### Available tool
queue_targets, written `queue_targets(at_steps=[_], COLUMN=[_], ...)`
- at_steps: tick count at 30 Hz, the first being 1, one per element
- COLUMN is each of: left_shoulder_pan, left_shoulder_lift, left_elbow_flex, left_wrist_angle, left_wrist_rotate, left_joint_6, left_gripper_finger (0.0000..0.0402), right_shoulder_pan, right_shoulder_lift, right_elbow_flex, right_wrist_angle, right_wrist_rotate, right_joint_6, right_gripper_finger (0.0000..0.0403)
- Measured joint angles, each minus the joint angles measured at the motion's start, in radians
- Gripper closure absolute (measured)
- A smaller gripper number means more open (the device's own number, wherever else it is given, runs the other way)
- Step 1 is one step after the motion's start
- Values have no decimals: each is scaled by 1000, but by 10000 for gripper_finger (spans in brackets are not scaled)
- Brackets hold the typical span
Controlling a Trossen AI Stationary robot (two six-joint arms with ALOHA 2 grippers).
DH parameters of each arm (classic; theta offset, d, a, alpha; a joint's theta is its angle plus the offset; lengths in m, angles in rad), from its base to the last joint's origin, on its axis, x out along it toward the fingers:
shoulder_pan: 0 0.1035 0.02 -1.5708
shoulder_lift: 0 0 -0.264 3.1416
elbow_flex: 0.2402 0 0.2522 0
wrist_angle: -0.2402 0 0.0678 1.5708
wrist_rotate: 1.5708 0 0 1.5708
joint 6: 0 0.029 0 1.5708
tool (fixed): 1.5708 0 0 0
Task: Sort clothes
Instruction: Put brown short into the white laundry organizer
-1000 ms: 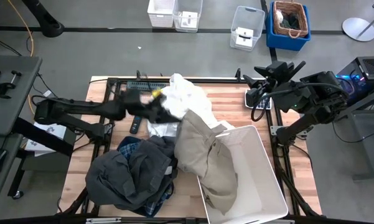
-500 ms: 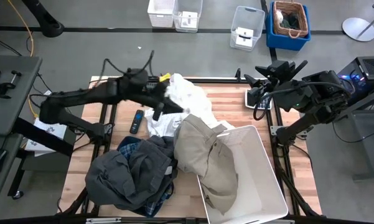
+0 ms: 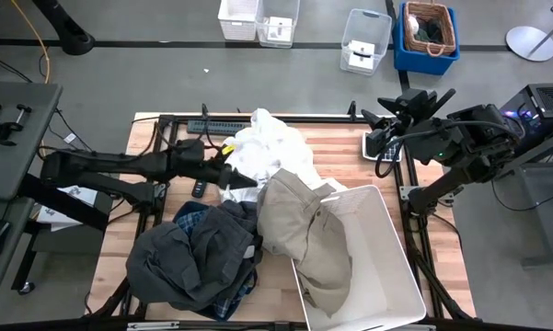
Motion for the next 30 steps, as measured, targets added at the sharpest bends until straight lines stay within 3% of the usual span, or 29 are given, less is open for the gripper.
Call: queue_targets(at_steps=[5,13,19,30], left_shoulder_pan=[1,-10,6,143], left_shoulder_lift=[75,248,277,208], left_elbow_flex=[-81,-82,-82,-81], left_wrist_angle=[239,412,385,297], left_wrist_rotate=[89,117,141,189], left_joint_6=[-168,-188,-140,-57], left_gripper_finger=[173,147,147,147], right_shoulder_pan=[0,0,0,0], right_shoulder_lift=[0,0,0,0], right_elbow_flex=[0,0,0,0], right_wrist_angle=[0,0,0,0], right_wrist_rotate=[-1,-4,-19,-25], right_joint_6=[5,8,8,8], right_gripper_finger=[181,181,181,181])
